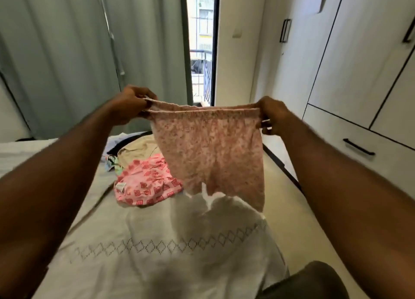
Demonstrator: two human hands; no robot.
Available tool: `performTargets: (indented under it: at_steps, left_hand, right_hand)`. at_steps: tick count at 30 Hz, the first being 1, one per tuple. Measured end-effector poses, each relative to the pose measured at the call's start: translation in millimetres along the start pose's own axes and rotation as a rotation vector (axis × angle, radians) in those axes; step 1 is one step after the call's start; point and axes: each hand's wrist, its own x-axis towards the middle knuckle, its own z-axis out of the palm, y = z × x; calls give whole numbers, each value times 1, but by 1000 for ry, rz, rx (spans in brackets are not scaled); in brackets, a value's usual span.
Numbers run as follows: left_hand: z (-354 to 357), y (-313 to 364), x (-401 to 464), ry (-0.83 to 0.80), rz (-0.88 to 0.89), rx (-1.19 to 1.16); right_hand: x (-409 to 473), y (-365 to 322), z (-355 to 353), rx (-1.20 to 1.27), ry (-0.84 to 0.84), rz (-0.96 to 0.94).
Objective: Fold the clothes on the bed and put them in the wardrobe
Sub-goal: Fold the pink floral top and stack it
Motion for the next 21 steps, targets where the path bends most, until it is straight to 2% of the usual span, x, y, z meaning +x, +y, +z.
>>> performTargets:
  at_steps: [3, 8, 10, 12, 15, 16, 18, 21]
  left_hand:
    - [-19, 10, -1, -71, -10, -15]
    - [-21, 24, 1, 122, -72, 24]
    - [-15, 27, 3, 178, -101, 37]
    - [-9, 29, 5, 223, -99, 53]
    - [-6, 29, 5, 227, -60, 72]
    - [-8, 28, 3, 177, -36, 87]
    - [-15, 28, -3, -21, -10, 74]
    - [-34, 20, -11, -378, -113, -119]
  right_hand:
    - [-7, -39, -12, -117, -51, -101]
    - [5, -58, -24, -597, 31, -275]
    - [4, -55, -28, -767, 9, -327]
    - [1, -47, -28, -819, -73, -351]
    - [4, -38, -29, -795, -83, -410]
    - [8, -36, -30, -758, -75, -413]
    - [15, -35, -35, -622, -103, -372]
    - [30, -36, -41, -353, -214, -262]
